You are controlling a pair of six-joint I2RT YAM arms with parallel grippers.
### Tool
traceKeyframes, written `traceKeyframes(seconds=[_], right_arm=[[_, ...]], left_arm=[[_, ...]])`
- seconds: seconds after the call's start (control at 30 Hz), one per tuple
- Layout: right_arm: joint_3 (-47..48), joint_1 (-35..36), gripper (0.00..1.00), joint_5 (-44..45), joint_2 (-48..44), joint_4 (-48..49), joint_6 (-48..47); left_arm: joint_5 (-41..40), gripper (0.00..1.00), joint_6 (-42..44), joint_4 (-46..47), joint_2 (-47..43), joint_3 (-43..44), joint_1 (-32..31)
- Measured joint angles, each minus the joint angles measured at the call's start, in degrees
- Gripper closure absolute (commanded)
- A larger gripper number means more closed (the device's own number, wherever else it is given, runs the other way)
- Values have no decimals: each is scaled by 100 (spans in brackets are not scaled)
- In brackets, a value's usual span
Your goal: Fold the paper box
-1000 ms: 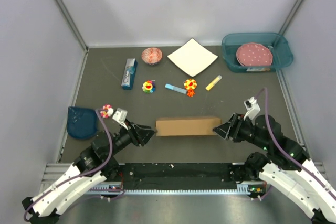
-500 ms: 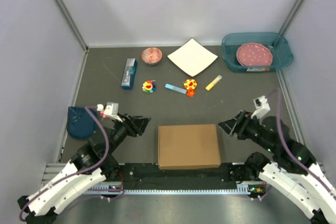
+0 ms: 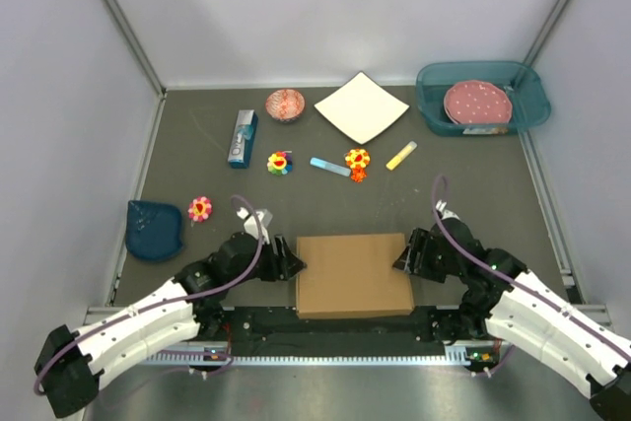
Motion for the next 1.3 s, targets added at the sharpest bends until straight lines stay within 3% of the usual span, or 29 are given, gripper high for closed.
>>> traceKeyframes(seconds=[0.23,0.5,0.7,0.83,0.93,1.17,1.3], right_arm=[[-485,-2,59,-240,-24,1027,227],[-461,-455,62,-22,824,2081,68],[125,-1327,63,-501,2695,3456,-413],[640,-1574,42,-616,3545,3842,-717],[748,-1598,36,-525,3442,3635,-852],[1034,-1598,31,-20,1698,2140,-1121],[1198,-1598,16,223,638,1843,-1207]], left_arm=[[295,58,-52,955,472,-212,20],[-140,57,59,2138,1349,-208,503],[129,51,376,2706,2603,428,1432],[238,41,664,2629,3344,1086,1703],[317,36,800,2240,3436,1488,1738],[-96,37,964,966,2540,2203,1733],[-372,38,896,490,2046,2232,1733]])
